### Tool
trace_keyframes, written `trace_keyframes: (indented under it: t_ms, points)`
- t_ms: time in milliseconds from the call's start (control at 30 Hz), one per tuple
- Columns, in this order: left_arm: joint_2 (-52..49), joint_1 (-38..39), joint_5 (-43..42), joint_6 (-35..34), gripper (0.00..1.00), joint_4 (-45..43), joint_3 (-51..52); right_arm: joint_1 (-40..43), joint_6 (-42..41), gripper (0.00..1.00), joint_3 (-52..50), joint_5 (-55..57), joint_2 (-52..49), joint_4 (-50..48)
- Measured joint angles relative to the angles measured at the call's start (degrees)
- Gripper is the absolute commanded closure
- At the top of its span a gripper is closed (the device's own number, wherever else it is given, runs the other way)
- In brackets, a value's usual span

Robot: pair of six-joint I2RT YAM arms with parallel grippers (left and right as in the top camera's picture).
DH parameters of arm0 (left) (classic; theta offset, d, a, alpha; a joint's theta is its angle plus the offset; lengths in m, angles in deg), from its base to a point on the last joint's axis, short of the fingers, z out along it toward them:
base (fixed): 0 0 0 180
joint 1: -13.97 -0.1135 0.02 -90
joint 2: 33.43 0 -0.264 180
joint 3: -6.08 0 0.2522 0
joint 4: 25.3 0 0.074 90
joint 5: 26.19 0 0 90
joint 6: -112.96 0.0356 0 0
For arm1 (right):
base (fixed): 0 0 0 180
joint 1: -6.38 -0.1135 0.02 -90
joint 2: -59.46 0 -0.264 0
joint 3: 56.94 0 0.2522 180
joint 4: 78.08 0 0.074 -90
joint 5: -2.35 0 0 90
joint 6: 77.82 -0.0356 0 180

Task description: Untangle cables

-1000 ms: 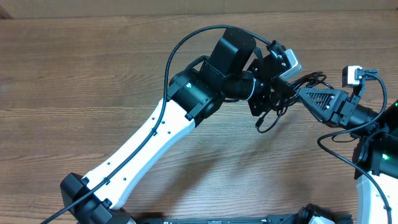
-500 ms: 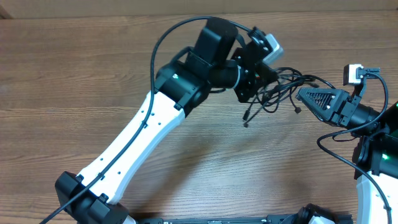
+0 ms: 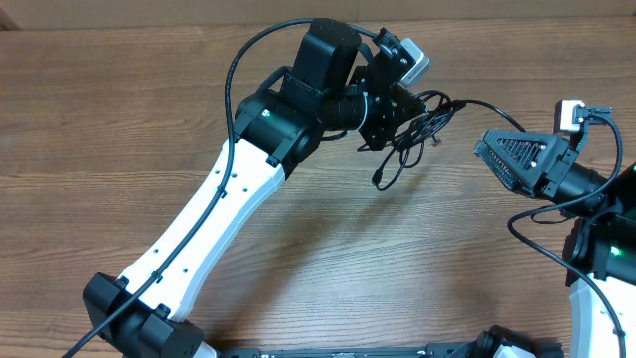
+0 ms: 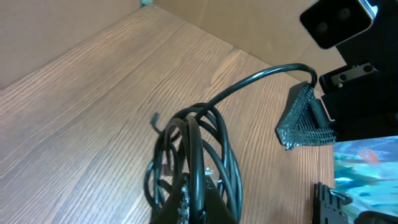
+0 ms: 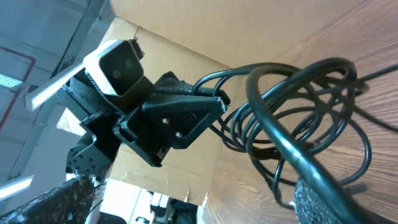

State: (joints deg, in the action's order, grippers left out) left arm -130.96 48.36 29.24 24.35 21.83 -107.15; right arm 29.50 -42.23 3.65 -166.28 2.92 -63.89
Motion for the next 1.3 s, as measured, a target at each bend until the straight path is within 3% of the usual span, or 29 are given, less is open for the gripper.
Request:
trace_keyframes:
  t_ms: [133, 300, 467, 600, 667, 733, 900, 1033, 1300]
  points:
    - [0.00, 0.00, 0.85, -0.39, 0.96, -1.40, 0.00, -0.02, -1.51, 0.00, 0.04, 0.09, 0.02, 2.32]
    - [-0.02, 0.00, 4.63, -3.21, 0.96, -2.45, 0.00, -0.02, -2.58, 0.00, 0.15, -0.31, 0.00, 18.23]
    - [-0.04, -0.02, 6.21, -5.75, 0.96, -6.19, 0.00, -0.22, -1.03, 0.00, 0.15, -5.79, 0.00, 15.98]
    - [-0.04, -0.04, 5.60, -7.08, 0.96, -7.21, 0.00, -0.72, 1.57, 0.14, 0.15, -6.49, 0.02, 15.02]
    - [-0.04, -0.04, 3.65, -7.39, 0.96, -7.28, 0.00, -0.76, 3.80, 0.29, 0.15, -4.83, 0.00, 14.78]
    - [-0.04, 0.02, 2.14, -7.48, 0.96, -7.28, 0.00, -0.79, 6.23, 0.38, 0.15, -2.93, 0.02, 14.49]
    - [-0.04, 2.12, -0.22, -8.15, 0.96, -7.34, 0.00, -1.97, 11.91, 0.46, 0.15, 2.67, 0.02, 14.56]
    - [-0.04, 5.49, -0.83, -8.61, 0.96, -8.28, 0.00, -2.16, 13.00, 0.63, 0.15, 7.04, 0.02, 14.58]
    - [-0.11, 7.34, -0.81, -9.27, 0.96, -9.33, 0.00, -2.21, 13.77, 0.72, 0.15, 10.54, 0.02, 14.53]
